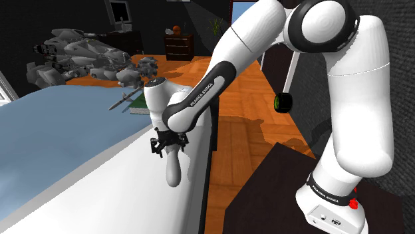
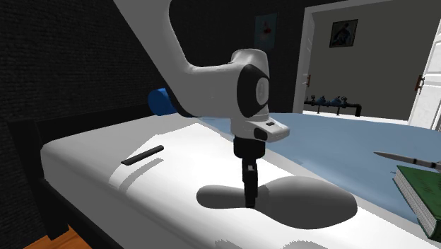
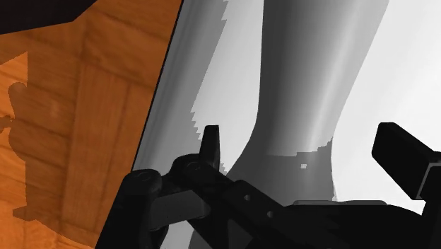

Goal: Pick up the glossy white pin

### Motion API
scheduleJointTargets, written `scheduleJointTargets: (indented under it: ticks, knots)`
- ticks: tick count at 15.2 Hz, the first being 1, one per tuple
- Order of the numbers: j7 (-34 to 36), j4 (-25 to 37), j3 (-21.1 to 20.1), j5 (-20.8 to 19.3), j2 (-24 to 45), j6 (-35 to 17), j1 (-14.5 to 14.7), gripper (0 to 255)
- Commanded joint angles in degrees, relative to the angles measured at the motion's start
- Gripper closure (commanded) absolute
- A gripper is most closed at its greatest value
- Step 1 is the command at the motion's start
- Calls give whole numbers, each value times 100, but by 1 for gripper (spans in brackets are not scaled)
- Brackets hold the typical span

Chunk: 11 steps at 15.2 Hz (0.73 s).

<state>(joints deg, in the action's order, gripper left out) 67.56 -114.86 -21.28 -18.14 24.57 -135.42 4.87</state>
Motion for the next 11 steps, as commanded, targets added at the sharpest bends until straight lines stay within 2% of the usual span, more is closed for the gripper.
scheduleJointTargets:
  ticks: [1, 4, 5, 11]
  knots:
    - [62, -19, 39, -70, 104, -117, 33, 0]
    - [103, -21, 73, -125, 195, -202, 57, 0]
    - [100, -23, 73, -123, 192, -202, 54, 255]
    - [105, -35, 72, -124, 187, -209, 55, 255]
